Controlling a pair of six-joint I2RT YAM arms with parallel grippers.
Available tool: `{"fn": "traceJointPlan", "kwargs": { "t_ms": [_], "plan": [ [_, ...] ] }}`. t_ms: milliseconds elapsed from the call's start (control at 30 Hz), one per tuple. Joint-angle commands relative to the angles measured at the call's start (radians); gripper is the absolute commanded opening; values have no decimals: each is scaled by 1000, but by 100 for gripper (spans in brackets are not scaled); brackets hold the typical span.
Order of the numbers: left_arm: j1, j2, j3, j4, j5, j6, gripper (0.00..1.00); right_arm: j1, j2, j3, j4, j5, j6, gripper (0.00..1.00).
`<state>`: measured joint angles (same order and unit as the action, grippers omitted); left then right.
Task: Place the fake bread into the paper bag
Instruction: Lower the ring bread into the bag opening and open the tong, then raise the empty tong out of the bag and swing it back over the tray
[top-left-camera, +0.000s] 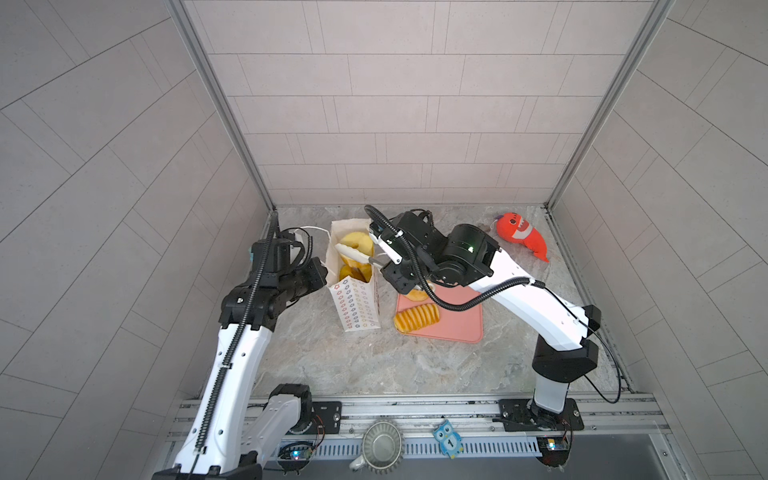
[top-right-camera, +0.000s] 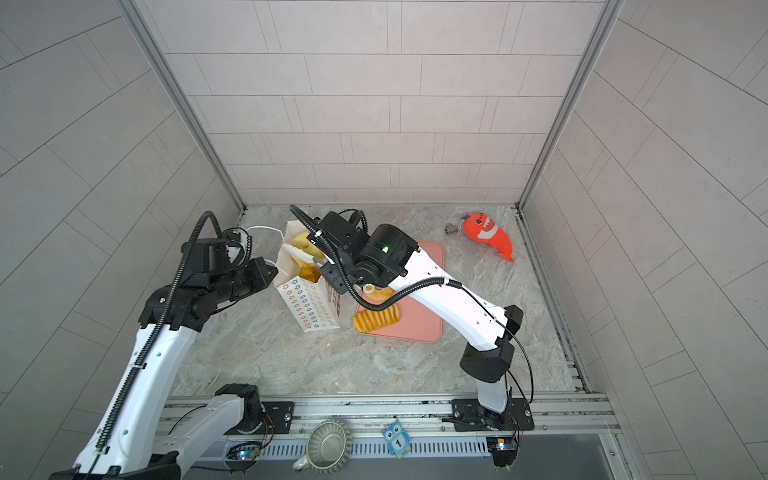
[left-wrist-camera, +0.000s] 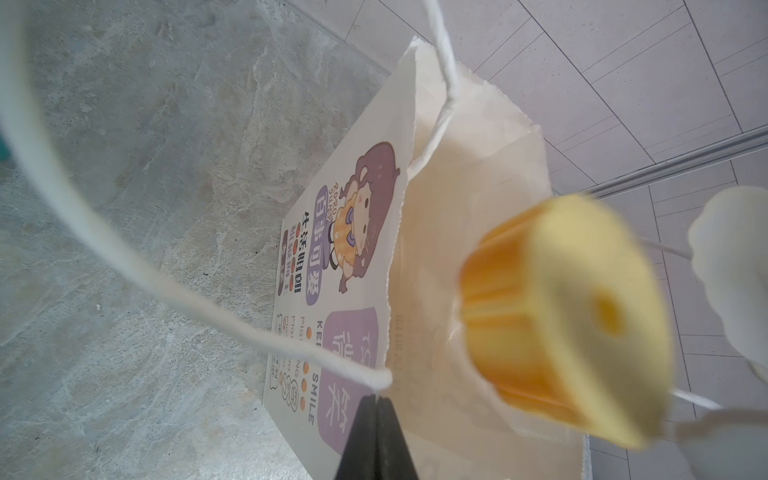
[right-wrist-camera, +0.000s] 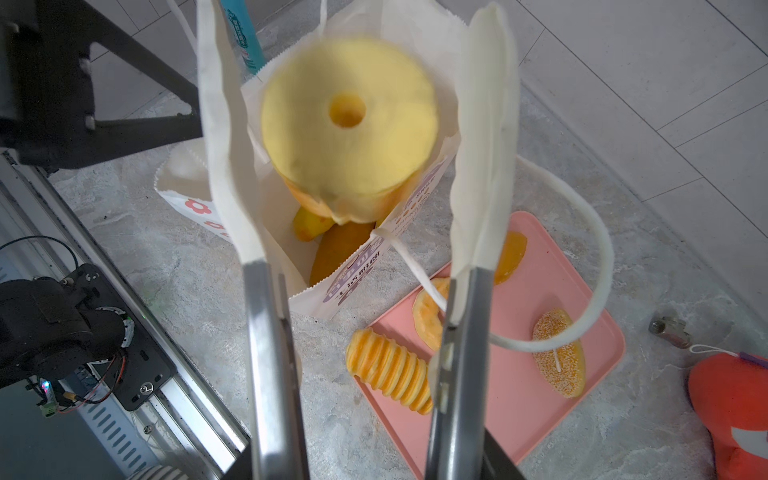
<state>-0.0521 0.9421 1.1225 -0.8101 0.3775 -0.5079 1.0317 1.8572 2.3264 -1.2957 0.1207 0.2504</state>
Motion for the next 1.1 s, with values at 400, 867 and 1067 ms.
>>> {"fn": "traceJointPlan", "kwargs": {
  "t_ms": [400, 867, 1067],
  "plan": [
    [5, -12, 10, -16, -4, 11, 5, 6, -7, 30, 4, 26, -8, 57],
    [5, -12, 11, -15, -4, 8, 4, -2, -70, 68, -5, 134, -42, 55],
    [6, -11, 11, -13, -3, 5, 4, -42, -113, 59, -20, 163, -51, 56]
  ]
}}
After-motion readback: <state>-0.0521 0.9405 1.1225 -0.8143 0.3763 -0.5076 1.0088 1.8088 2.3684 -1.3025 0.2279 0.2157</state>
